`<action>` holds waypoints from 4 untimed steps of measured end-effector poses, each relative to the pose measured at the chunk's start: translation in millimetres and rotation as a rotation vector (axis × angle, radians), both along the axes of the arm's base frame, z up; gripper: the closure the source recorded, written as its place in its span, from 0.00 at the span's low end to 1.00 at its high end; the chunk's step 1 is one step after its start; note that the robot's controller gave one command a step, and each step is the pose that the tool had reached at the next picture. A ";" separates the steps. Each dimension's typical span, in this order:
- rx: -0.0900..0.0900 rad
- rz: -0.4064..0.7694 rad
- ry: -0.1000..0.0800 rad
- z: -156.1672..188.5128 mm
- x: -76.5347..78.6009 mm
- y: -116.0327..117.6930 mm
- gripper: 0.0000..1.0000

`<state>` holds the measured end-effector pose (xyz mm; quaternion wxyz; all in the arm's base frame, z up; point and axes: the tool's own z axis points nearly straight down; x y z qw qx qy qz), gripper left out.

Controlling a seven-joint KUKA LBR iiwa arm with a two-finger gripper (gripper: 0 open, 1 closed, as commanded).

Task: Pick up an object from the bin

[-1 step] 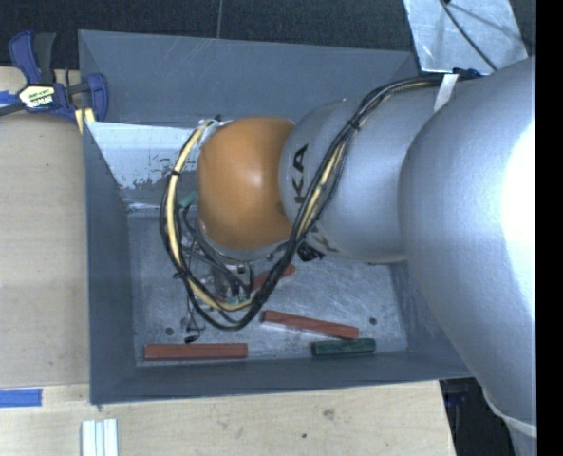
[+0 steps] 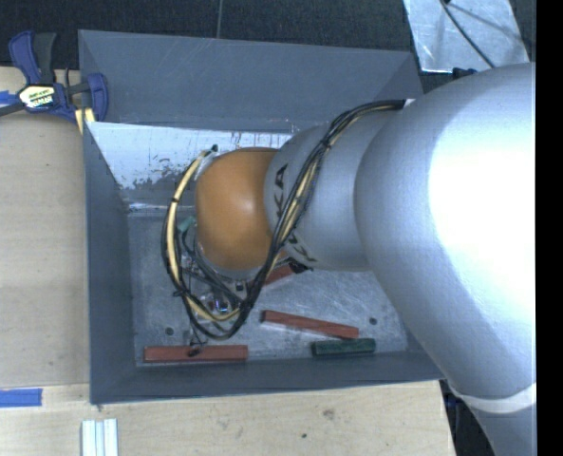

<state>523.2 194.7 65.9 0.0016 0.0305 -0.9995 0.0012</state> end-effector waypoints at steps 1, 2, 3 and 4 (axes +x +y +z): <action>-0.002 -0.062 -0.004 4.2 1.8 -92.3 0.00; 0.003 -0.056 -0.006 4.8 1.9 -86.7 1.00; 0.003 0.266 -0.012 131.2 -0.2 -105.9 1.00; 0.005 0.588 -0.012 201.4 -17.2 -50.0 1.00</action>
Offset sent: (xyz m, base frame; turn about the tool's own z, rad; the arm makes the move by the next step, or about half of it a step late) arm 0.0007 -0.0862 0.0041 0.0540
